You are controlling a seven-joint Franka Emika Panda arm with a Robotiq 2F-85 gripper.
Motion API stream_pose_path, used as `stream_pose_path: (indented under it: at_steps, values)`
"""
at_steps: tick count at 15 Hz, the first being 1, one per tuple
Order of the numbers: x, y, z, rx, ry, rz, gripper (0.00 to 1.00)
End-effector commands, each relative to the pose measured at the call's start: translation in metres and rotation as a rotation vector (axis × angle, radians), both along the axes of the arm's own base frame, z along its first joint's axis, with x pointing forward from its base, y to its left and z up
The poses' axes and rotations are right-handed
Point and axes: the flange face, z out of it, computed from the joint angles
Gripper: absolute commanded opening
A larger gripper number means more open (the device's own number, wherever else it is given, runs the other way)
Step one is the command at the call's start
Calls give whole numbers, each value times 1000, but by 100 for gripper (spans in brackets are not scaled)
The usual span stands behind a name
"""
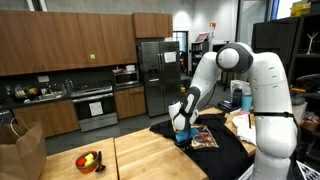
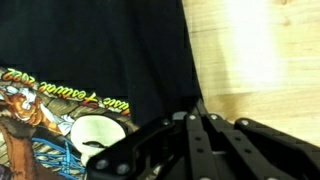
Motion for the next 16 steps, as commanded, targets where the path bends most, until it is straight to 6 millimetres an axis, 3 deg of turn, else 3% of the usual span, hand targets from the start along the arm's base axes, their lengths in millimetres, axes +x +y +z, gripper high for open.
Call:
stream_pose_path:
  at_steps: [1,6,7,8,12,16]
  values:
    - [8,22,-5,45,17,68,0]
    - [15,46,-8,91,22,180,0]
    - [16,45,-6,87,18,186,10]
    - [17,42,-3,75,8,181,27]
    - [18,13,22,1,-79,79,49]
    - [22,-25,53,-24,-178,-44,78]
